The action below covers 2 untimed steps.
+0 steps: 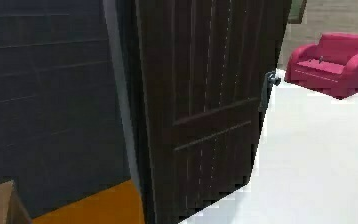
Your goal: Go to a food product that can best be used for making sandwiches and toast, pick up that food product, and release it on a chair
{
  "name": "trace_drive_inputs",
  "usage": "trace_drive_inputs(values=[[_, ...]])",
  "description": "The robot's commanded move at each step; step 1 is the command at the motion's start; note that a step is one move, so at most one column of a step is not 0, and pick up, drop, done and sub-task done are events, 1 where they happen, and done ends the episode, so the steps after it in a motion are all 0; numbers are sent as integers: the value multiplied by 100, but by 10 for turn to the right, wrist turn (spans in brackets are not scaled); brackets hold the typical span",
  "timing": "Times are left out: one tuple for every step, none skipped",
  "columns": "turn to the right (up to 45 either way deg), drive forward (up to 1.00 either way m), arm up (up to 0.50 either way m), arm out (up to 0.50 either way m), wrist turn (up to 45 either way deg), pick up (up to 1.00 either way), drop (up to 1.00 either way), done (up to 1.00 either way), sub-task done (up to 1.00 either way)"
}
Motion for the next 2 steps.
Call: trace_drive_inputs(values=[[0,35,0,0,0,0,0,0,0],[450,0,0,0,0,0,0,0,0]])
